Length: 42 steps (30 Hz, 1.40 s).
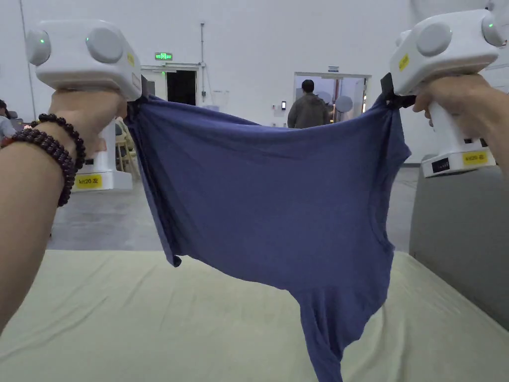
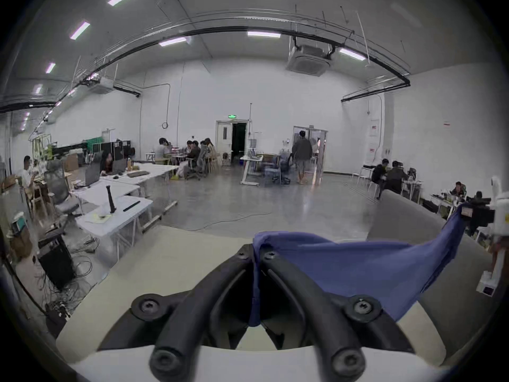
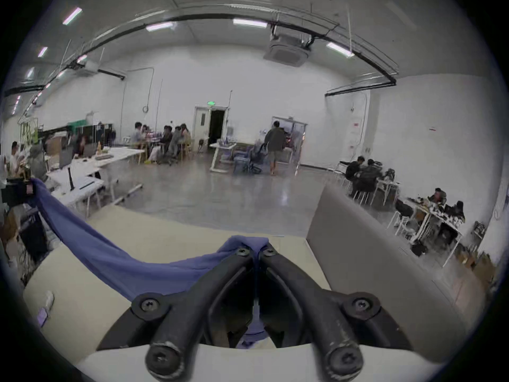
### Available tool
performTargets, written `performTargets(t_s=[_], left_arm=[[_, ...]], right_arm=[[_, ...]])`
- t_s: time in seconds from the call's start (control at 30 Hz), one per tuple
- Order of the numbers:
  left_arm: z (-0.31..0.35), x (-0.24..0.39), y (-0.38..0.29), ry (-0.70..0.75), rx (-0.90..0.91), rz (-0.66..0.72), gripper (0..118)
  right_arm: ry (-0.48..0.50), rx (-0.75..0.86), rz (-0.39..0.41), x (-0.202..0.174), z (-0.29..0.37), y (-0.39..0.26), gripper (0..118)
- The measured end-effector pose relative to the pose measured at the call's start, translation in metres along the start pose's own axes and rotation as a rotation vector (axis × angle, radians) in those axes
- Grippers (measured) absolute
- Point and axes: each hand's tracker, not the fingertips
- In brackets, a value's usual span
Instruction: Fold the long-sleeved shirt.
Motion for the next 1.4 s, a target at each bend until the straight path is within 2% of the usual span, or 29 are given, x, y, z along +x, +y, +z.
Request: performTargets(t_s=[0.17,0.3,0.43,0.53,0.67,0.73,0.87,1.03,1.17,1.27,1.4], left_arm=[[-0.006,-0.004,-0.013,0.007,-0.018,0.026,0],[-0.019,-0.01,-0.04,0.009,-0.056,0.025,0],[-0.037,-0.015,-0.091,0.007,-0.136,-0.003,0],[-0.052,-0.023,-0.141,-0.01,-0.215,0.029,0],[-0.065,-0.032,-0.198,-0.015,-0.311,0.038,0],[-0.065,-0.038,-0.219,-0.036,-0.333,0.042,0],[-0.034,-0.052,-0.247,-0.057,-0.344,0.049,0],[0.034,-0.072,-0.289,-0.058,-0.371,0.08,0],[0.089,-0.086,-0.349,-0.105,-0.465,0.076,0],[0.127,-0.092,-0.407,-0.119,-0.59,0.016,0],[0.169,-0.097,-0.487,-0.145,-0.775,-0.038,0]], right_arm=[[-0.013,-0.003,-0.015,0.006,-0.007,-0.007,0],[0.023,-0.034,-0.022,0.002,-0.02,-0.037,0],[0.052,-0.119,-0.025,-0.01,-0.043,-0.099,0],[0.071,-0.209,-0.015,-0.022,-0.062,-0.158,0],[0.111,-0.307,-0.072,-0.032,-0.081,-0.224,0],[0.116,-0.315,-0.061,-0.036,-0.081,-0.247,0],[0.177,-0.306,-0.056,-0.038,-0.048,-0.281,0],[0.21,-0.319,0.053,-0.044,0.016,-0.328,0],[0.271,-0.363,0.069,-0.049,0.074,-0.386,0],[0.307,-0.447,0.117,-0.057,0.116,-0.444,0],[0.371,-0.608,0.117,-0.064,0.158,-0.523,0]])
